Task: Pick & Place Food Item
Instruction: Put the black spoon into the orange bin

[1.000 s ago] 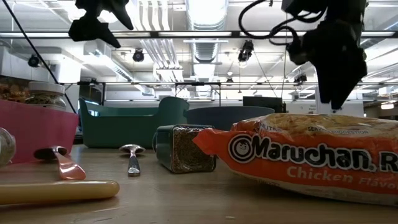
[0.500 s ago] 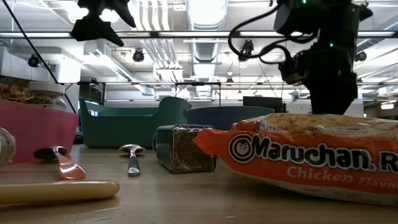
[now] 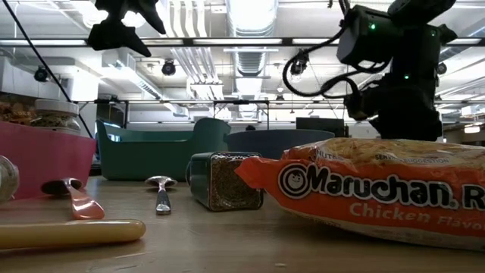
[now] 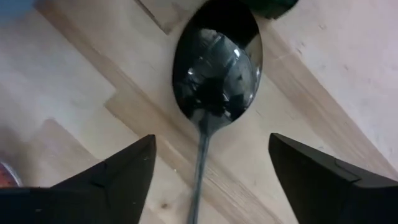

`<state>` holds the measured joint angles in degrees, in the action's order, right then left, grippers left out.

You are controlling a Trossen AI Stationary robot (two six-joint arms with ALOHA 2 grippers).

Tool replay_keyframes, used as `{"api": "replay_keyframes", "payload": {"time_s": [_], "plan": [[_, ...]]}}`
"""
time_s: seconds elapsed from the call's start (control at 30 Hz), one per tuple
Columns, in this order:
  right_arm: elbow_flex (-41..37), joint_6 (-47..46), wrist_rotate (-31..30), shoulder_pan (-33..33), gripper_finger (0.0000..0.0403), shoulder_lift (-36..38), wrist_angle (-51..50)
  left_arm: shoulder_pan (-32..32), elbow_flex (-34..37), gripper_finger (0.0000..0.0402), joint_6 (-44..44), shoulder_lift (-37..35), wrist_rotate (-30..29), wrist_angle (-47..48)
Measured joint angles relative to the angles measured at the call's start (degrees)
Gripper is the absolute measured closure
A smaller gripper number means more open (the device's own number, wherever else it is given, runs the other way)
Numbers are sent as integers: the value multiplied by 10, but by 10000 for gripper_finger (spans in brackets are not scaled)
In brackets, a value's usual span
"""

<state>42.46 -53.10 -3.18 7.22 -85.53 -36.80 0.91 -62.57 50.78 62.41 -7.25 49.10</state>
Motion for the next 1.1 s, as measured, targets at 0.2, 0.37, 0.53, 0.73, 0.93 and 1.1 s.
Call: {"api": "replay_keyframes", "payload": {"time_s": [0.2,0.37,0.53,0.73,0.93,1.1], "plan": [[-2,-9,0,0,199,-22,2,0,0,151,0,0,0,0],[-2,-25,-13,0,280,-26,-5,0,0,151,0,0,0,0],[-3,-22,-24,0,365,-15,-3,0,0,151,0,0,0,0],[3,-20,2,0,387,9,-17,0,1,151,0,0,0,4],[23,-31,-2,0,388,69,-93,0,1,151,-1,0,0,4],[49,-37,-43,0,389,138,-150,0,1,151,-13,0,0,4]]}}
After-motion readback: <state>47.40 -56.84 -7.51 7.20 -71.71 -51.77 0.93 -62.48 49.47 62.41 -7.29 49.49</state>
